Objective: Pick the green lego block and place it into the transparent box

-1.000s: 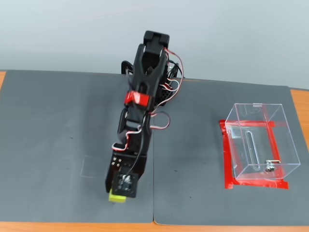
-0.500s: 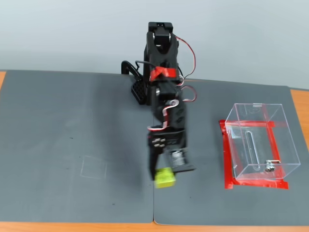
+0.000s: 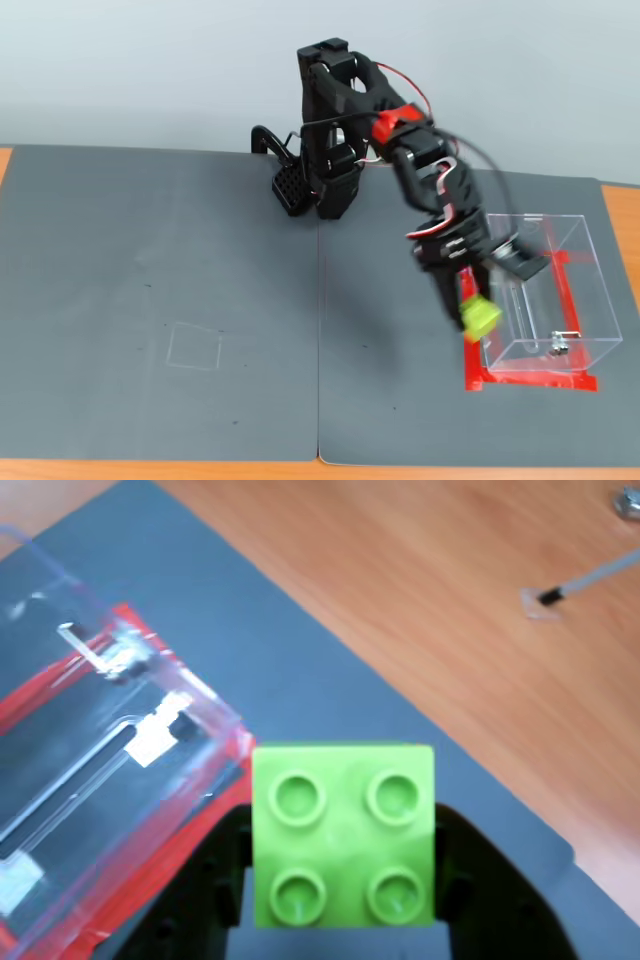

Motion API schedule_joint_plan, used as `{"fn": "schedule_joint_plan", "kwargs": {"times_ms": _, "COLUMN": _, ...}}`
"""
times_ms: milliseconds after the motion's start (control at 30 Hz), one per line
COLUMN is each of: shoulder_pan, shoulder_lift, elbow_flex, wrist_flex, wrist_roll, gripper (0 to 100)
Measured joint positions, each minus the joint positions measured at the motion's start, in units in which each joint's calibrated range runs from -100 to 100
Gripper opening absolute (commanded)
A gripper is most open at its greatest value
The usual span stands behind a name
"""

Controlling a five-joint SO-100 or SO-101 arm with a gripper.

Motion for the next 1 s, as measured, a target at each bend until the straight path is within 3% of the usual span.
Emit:
{"fn": "schedule_joint_plan", "kwargs": {"times_ms": 400, "shoulder_pan": -14.9, "shoulder_lift": 0.0, "elbow_flex": -2.6, "wrist_flex": 0.0, "wrist_roll": 0.0, "gripper": 14}}
{"fn": "schedule_joint_plan", "kwargs": {"times_ms": 1000, "shoulder_pan": -19.2, "shoulder_lift": 3.7, "elbow_flex": -2.7, "wrist_flex": 0.0, "wrist_roll": 0.0, "gripper": 14}}
